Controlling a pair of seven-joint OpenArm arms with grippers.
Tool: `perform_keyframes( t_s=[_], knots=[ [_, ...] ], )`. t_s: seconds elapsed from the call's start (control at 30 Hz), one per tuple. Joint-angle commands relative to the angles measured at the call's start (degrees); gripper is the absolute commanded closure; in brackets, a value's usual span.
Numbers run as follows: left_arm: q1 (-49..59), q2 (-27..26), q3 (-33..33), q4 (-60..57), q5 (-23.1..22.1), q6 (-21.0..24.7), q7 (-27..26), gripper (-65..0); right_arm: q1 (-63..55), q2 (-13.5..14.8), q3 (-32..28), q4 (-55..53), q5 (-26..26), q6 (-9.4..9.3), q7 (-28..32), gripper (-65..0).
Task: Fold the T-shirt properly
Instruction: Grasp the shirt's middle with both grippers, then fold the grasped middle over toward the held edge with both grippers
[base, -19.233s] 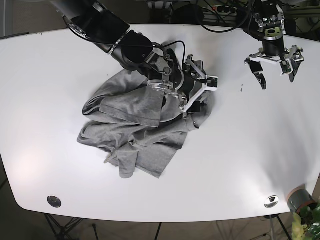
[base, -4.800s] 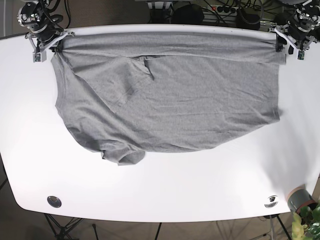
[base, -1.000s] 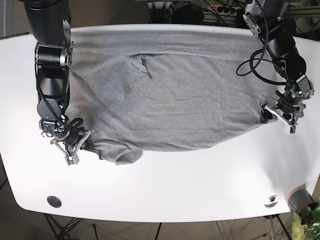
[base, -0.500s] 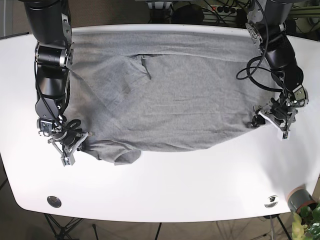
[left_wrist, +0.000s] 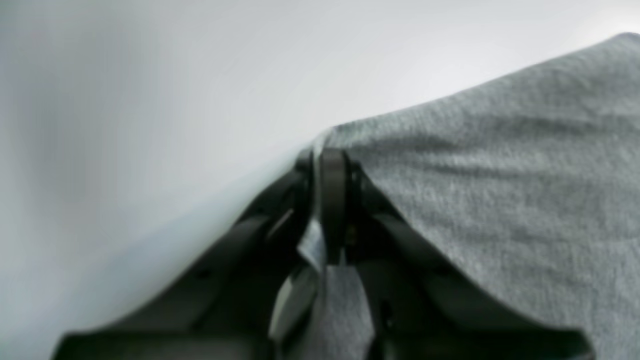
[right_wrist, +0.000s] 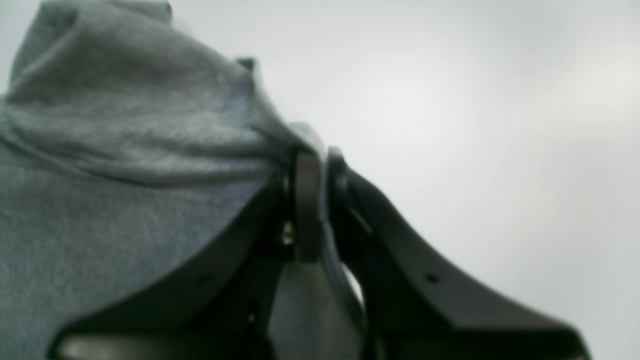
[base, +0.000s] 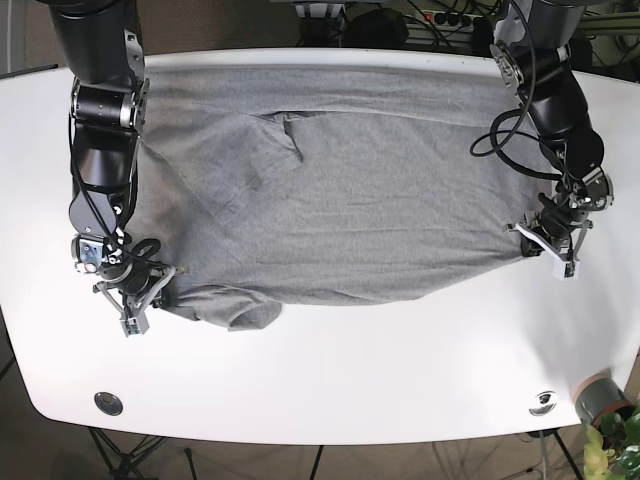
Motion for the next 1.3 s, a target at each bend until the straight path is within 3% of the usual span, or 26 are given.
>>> perform_keyframes(
  t_s=[0.0, 0.27, 0.37, 0.47, 0.77, 0.93, 1.27],
  knots=[
    [-1.3, -1.2, -0.3, 2.7, -0.7, -0.1, -1.4, 0.0, 1.3, 1.0, 0.3, 4.3, 0.8, -0.01, -0.4, -1.9],
    [2.4, 0.4, -2.6, 13.1, -0.7, -0.6, -1.4, 0.0, -2.1, 1.2, 0.4, 13.4, 0.8, -0.01, -4.9, -1.9],
    [2.9, 0.5, -2.8, 15.3, -0.7, -4.1, -1.3, 0.0, -3.7, 1.2, 1.0, 17.7, 0.8, -0.01, -7.4, -1.9],
    [4.3, 0.4, -3.6, 17.3, -0.7, -6.6, -1.3, 0.0, -6.1, 0.7, 5.2, 23.0, 0.8, 0.08, -10.6, -1.9],
    [8.2, 0.6, -6.7, 22.3, -0.7, -6.6, -1.3, 0.0, -12.6, -0.9, 11.0, 38.1, 0.9, 2.89, -20.5, -1.9],
    [11.6, 0.6, -6.8, 25.8, -0.7, -6.6, -1.3, 0.0, -17.8, -2.1, 13.1, 48.1, 0.9, 3.07, -25.1, -1.9],
    [17.4, 0.6, -7.4, 33.0, -0.7, -6.6, -1.3, 0.0, -29.3, -4.2, 15.3, 62.1, 0.9, 2.98, -28.0, -1.9]
  ],
)
